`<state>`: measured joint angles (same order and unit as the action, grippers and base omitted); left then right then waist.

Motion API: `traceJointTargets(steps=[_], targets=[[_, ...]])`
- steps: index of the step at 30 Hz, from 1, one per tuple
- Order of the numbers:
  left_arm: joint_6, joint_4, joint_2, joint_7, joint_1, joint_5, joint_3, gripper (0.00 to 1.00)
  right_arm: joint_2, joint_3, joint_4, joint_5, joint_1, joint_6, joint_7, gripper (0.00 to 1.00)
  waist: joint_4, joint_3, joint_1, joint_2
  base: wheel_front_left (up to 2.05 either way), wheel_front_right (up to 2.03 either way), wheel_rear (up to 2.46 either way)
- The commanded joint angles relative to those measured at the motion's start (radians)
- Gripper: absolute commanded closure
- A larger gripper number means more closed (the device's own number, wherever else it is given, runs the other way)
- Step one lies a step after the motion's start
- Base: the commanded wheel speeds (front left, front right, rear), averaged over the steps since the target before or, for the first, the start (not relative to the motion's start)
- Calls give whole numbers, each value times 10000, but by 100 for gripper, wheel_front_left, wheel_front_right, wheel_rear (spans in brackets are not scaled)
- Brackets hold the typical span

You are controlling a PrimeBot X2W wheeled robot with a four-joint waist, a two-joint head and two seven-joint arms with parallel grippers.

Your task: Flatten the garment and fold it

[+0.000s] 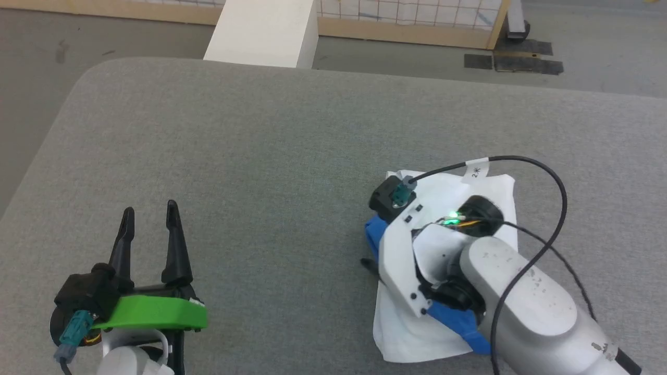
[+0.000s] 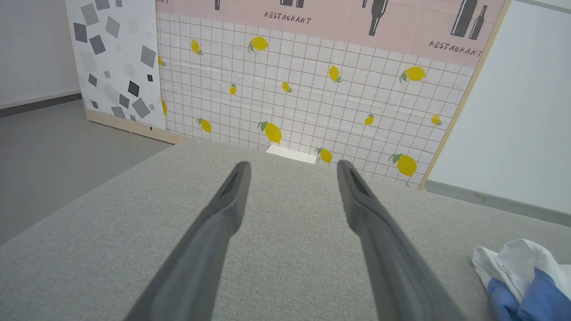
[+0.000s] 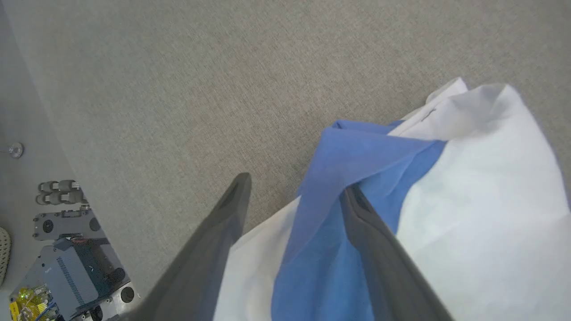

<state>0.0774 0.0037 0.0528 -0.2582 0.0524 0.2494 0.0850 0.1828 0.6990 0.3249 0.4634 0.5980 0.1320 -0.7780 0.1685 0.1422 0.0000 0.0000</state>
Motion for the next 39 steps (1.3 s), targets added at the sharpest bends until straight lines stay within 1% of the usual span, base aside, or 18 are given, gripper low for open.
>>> traceJointTargets(steps=[1,4,7,12,16,20,22,25,29,32,33,39], targets=[[23,19,-26,-36,119,-3,35,0,-86,43,-83,181,127,-13,197,0,-135,-124,0,0,0,0,0],[66,30,-26,-36,64,-121,108,0,-181,-184,-304,350,185,-13,838,0,-352,-277,0,0,0,0,0],[96,61,-25,-36,36,-266,177,0,-114,-695,-504,266,184,-13,1596,0,-567,-444,0,0,0,0,0],[117,102,6,-36,-20,-498,244,0,-10,-2115,-931,-129,-277,-13,3066,0,-920,-689,0,0,0,0,0],[127,88,1,-36,-12,-494,275,0,4,-3317,-1346,-436,-1063,-13,3530,0,-1097,-718,0,0,0,0,0],[136,64,-5,-36,-36,-491,298,0,3,-4449,-1514,-1277,-1939,-13,3151,0,-1215,-662,0,0,0,0,0],[143,65,-7,-36,-29,-503,324,0,-20,-4901,-1418,-1936,-2339,-13,2566,0,-1229,-599,0,0,0,0,0],[125,5,-12,-36,-22,-519,294,0,-254,-5381,-1340,-2860,-2727,-13,1746,0,-1174,-429,0,0,0,0,0],[123,10,-18,-36,74,-452,204,0,-661,-5566,-1123,-3496,-2839,-13,1031,0,-984,-148,0,0,0,0,0],[129,57,-20,-36,183,-406,132,0,-839,-5538,-827,-3801,-2775,-13,713,0,-804,48,0,0,0,0,0],[126,93,-22,-36,278,-344,49,0,-923,-5584,-412,-4182,-2676,-13,506,0,-609,218,0,0,0,0,0],[50,140,-24,-36,360,-226,-101,0,-1076,-5976,413,-4504,-2676,-13,295,0,-320,319,0,0,0,0,0]])
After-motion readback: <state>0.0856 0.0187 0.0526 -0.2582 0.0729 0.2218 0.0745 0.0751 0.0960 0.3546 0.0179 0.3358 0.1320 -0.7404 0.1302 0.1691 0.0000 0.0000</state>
